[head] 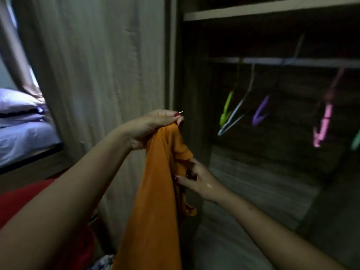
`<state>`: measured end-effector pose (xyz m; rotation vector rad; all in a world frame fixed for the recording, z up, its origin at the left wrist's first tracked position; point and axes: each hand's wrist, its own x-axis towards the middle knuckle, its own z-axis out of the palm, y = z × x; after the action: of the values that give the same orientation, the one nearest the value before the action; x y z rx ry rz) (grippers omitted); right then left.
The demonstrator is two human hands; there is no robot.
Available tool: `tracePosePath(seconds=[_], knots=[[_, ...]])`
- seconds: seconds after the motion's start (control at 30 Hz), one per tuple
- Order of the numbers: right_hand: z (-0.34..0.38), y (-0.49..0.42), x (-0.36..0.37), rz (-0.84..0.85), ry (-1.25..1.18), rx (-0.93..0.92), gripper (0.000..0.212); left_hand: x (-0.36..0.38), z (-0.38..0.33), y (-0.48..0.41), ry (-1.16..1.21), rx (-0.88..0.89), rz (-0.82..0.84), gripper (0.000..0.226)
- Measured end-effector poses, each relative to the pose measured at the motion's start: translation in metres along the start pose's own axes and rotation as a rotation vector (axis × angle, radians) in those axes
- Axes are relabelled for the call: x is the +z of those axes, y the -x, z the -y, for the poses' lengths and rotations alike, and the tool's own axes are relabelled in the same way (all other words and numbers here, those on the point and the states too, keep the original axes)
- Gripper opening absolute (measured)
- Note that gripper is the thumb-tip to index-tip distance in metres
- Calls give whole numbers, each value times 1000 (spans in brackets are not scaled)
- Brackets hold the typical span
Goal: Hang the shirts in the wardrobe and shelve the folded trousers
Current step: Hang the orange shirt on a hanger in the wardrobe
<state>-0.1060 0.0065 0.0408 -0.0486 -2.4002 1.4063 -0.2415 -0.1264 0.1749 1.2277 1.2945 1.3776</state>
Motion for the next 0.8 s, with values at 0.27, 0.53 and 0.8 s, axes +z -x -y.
tracePosePath(seconds=[0.27, 0.53, 0.8], knots=[[-3, 96, -83, -311, -2, 25, 13, 56, 2, -53, 141, 199, -10, 18], [29, 118, -148, -858, 382, -65, 9, 74, 18, -84, -241, 157, -32, 30], [57, 93, -169, -704, 487, -106, 8, 99, 66, -125, -676, 333, 20, 30]])
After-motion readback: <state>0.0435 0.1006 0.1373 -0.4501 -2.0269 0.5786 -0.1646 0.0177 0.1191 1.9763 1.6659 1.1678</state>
